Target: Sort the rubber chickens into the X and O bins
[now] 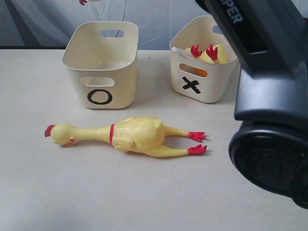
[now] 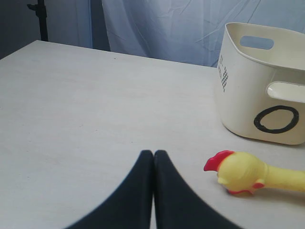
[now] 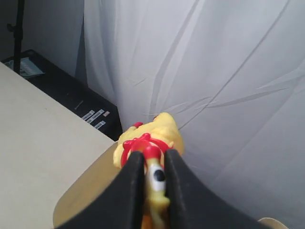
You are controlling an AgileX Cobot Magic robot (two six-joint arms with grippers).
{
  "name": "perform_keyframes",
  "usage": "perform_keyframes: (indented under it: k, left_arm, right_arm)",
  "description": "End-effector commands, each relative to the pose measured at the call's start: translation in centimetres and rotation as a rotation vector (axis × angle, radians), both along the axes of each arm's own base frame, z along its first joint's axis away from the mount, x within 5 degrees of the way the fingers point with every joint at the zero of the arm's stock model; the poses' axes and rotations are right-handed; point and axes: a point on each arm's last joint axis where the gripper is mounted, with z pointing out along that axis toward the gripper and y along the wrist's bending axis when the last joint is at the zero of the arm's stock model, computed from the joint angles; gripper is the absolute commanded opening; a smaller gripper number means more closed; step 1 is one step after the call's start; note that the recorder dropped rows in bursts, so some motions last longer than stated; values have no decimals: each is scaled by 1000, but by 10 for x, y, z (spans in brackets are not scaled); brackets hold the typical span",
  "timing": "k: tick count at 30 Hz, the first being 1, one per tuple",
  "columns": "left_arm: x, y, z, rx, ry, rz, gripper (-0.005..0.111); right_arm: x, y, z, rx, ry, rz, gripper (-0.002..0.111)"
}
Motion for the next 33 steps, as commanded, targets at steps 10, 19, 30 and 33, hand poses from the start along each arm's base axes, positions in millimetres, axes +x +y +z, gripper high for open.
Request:
perform_keyframes:
  k: [10, 19, 30, 33]
  left_arm:
    - [0, 0, 2, -5, -14, -5, 0]
    - [0, 0, 2, -5, -14, -5, 0]
    - [0, 0, 2, -5, -14, -5, 0]
    - [0, 0, 2, -5, -14, -5, 0]
  right_arm:
    - [14, 10, -28, -140, 0, -67, -1]
    - [20, 25, -87, -307, 166, -25, -1]
    - [3, 10, -66, -293, 173, -9, 59]
    - [-25, -1, -34, -178, 260, 146, 47]
